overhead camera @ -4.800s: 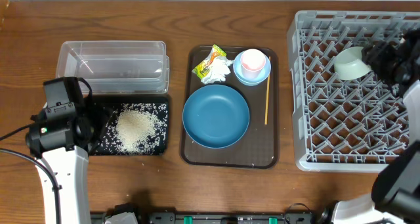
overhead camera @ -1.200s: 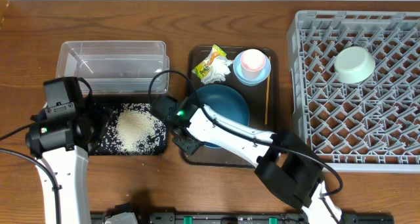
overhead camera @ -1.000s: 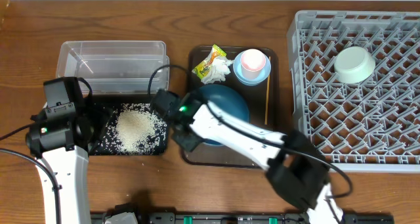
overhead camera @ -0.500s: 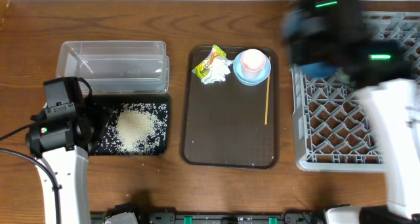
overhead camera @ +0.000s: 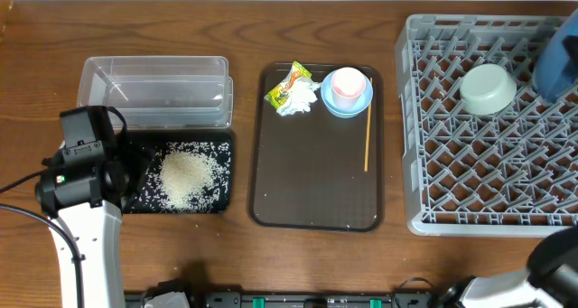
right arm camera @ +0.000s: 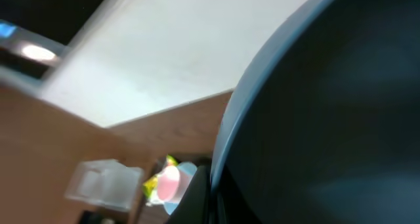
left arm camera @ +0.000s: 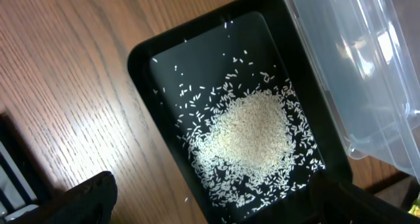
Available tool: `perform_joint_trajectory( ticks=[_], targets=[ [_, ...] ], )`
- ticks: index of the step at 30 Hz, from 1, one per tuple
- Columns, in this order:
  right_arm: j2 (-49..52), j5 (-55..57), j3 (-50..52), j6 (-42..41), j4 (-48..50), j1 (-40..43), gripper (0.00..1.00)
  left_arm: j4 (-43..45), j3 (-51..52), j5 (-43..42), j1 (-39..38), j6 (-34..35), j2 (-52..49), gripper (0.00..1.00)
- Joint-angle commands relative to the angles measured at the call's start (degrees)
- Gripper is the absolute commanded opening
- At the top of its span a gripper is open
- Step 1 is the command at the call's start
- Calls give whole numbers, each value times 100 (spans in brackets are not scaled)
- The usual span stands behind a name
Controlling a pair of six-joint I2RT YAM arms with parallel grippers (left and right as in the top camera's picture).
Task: Sort waste into correct bins and load items into the dishwasher rack
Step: 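Grasp the blue plate and carry it into the dish rack's right side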
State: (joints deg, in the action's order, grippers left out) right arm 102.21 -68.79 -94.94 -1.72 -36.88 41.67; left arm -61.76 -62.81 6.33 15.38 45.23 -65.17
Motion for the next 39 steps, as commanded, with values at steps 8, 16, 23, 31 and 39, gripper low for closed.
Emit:
perform_joint_trajectory(
  ticks=[8,16,23,31,39],
  targets=[
    [1178,-1932,26,-551,417,225,1,-35,-96,50,31,52,-11,96],
    [997,-529,26,-549,-350,608,1,-35,-94,50,31,52,-11,96],
    [931,138,26,-560,-1104,1040,7,-35,-94,50,31,52,-11,96],
    [601,1200,24,-800,-1692,1515,25,-35,-94,50,31,52,-11,96],
    [-595,1875,24,-1073,-2050,1641,43,-35,-96,50,31,52,-11,96]
  ],
)
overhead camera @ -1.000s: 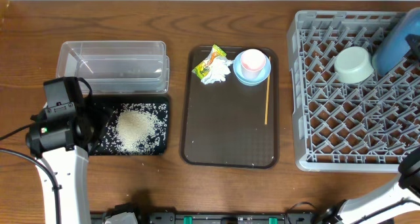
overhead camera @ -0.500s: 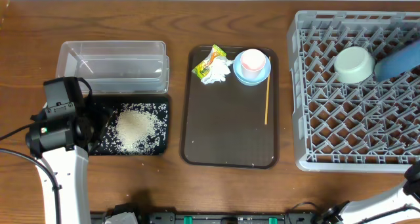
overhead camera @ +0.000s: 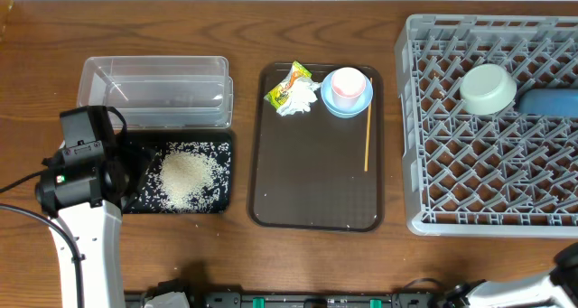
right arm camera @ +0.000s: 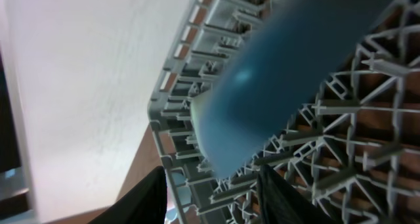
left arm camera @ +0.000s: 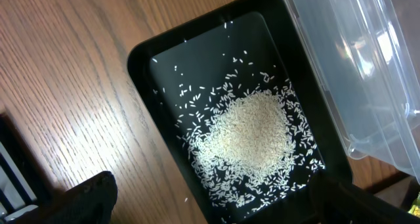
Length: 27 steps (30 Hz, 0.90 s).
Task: Sort waste into correct bins and load items into the dishwasher rack
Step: 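Grasp the blue plate and carry it into the dish rack's right side, then reach the right gripper to the pink cup on the light-blue saucer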
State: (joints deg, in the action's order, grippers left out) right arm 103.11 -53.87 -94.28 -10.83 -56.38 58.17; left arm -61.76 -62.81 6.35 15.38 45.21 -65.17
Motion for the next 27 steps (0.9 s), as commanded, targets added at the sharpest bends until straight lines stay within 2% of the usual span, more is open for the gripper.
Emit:
perform_joint_trajectory(
  ticks=[1,4,8,11,14,17,22,24,27],
  targets=[
    [-837,450,-42,-197,-151,-13,42,-35,-94,48,31,55,-11,96],
    [-1471,717,-42,-269,-258,-17,39,-35,-96,48,31,55,-11,96],
    [-2000,1233,-42,-315,85,-258,35,-35,-94,48,31,55,-11,96],
    [-2076,2085,-42,-560,256,-691,31,-35,-96,48,31,55,-11,96],
    [-2055,2197,-42,-417,201,-1204,28,-35,-96,48,31,55,-11,96],
    [-2129,2249,-42,-186,151,-1775,41,-35,-94,48,31,55,-11,96],
    [-2422,2317,-42,-9,-35,-2813,79,-35,-96,48,31,55,-11,96],
    [-2503,2295,-42,197,-168,-3333,97,-35,-96,48,31,55,-11,96],
    [-2511,2144,-37,710,-354,-4369,99,-35,-96,48,31,55,-11,96]
  ],
)
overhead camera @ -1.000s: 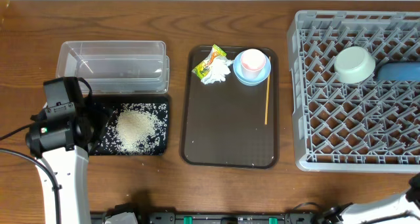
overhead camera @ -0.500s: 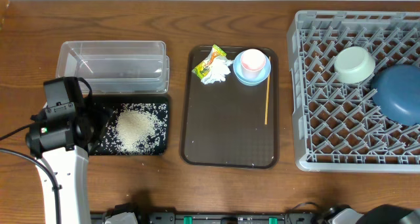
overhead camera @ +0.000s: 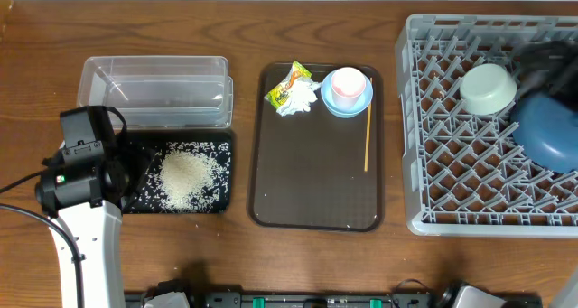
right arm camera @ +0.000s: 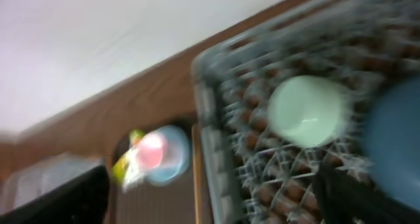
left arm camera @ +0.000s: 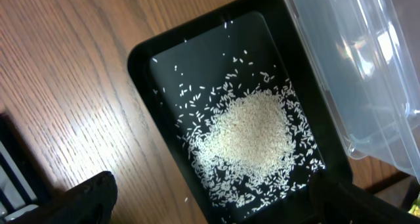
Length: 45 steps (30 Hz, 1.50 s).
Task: Sort waste into correct bins and load items into the dishwasher rack
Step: 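Reach the right gripper to the pink cup on the light-blue saucer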
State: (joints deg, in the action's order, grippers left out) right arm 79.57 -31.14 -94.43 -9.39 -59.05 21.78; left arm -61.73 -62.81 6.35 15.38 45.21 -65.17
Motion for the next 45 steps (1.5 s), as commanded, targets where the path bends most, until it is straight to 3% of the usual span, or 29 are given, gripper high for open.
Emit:
perform_joint_trajectory(
  ticks=[1,8,17,24,36,45],
  targets=[
    [-129,-87,7,640,-120,-1117,99,-37,-96,48,31,55,-11,96],
    [415,848,332,664,380,-2857,99,-37,-96,48,31,55,-11,96],
    [1727,1849,339,251,1211,-4028,93,-37,-94,48,31,55,-11,96],
    [2465,2444,249,22,1641,-4511,72,-37,-96,48,31,55,-11,96],
    [3390,3770,170,22,2015,-4940,71,-37,-94,48,31,55,-11,96],
    [3742,3781,170,17,2400,-4951,52,-37,-96,48,31,55,-11,96]
  ],
)
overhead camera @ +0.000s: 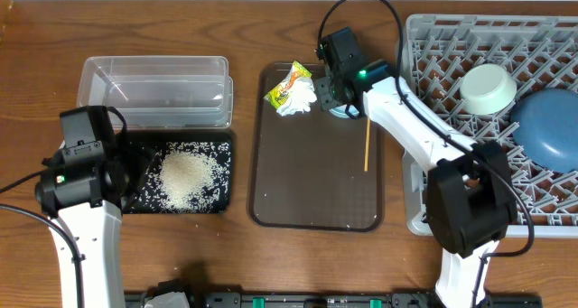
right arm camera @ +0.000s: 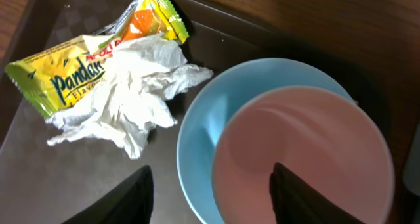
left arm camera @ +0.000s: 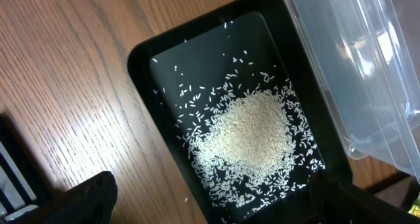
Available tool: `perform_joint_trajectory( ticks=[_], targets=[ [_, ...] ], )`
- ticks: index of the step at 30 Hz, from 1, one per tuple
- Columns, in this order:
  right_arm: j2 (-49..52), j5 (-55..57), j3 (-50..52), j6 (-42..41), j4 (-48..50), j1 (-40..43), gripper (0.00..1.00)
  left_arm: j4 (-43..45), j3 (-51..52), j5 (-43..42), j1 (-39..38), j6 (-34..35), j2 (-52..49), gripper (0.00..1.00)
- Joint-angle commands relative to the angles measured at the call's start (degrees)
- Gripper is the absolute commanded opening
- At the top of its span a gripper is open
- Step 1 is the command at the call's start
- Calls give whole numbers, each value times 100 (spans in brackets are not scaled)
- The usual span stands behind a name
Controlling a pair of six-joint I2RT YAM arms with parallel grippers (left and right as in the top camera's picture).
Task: Sort waste into correct bins and load items into the dishwasher rack
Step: 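Reach the right gripper to the pink cup on the light-blue saucer, then grasp the pink cup and lift it off the saucer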
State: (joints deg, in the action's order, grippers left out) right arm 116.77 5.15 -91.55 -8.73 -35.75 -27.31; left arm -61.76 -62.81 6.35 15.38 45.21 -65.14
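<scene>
A pink cup (right arm camera: 302,152) stands inside a light blue bowl (right arm camera: 200,135) at the back of the brown tray (overhead camera: 312,195). My right gripper (right arm camera: 210,198) hangs open just above them, its fingers either side of the bowl's left part and the cup. Beside them lie a yellow snack wrapper (right arm camera: 72,79) and a crumpled white tissue (right arm camera: 131,99). A wooden chopstick (overhead camera: 367,141) lies on the tray's right side. In the grey dishwasher rack (overhead camera: 424,118) sit a pale green bowl (overhead camera: 488,88) and a dark blue bowl (overhead camera: 546,127). My left gripper (left arm camera: 216,198) is open over the black bin (left arm camera: 147,66) of rice.
A clear plastic bin (overhead camera: 155,91) stands behind the black bin (overhead camera: 226,177) at the left. My right arm (overhead camera: 406,118) stretches from the rack's front left across to the tray. Wooden tabletop lies between the bins, tray and rack.
My right gripper was over the rack at the far right; now it is open above the pink cup on the tray. The dark blue bowl stays in the rack. The left arm is still.
The dark blue bowl was at my right gripper above the rack's right edge. Then it was low on the rack beside the green bowl, then lying there with the gripper away from it. Now the gripper is over the tray's cup.
</scene>
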Motion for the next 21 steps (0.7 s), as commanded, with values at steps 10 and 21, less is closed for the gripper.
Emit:
perform_joint_trajectory(
  ticks=[10,21],
  targets=[
    [28,153,-118,-66,66,-50,26,-35,-96,48,31,55,-13,96],
    [153,153,-116,-68,11,-52,26,-35,-94,48,31,55,-13,96]
  ],
)
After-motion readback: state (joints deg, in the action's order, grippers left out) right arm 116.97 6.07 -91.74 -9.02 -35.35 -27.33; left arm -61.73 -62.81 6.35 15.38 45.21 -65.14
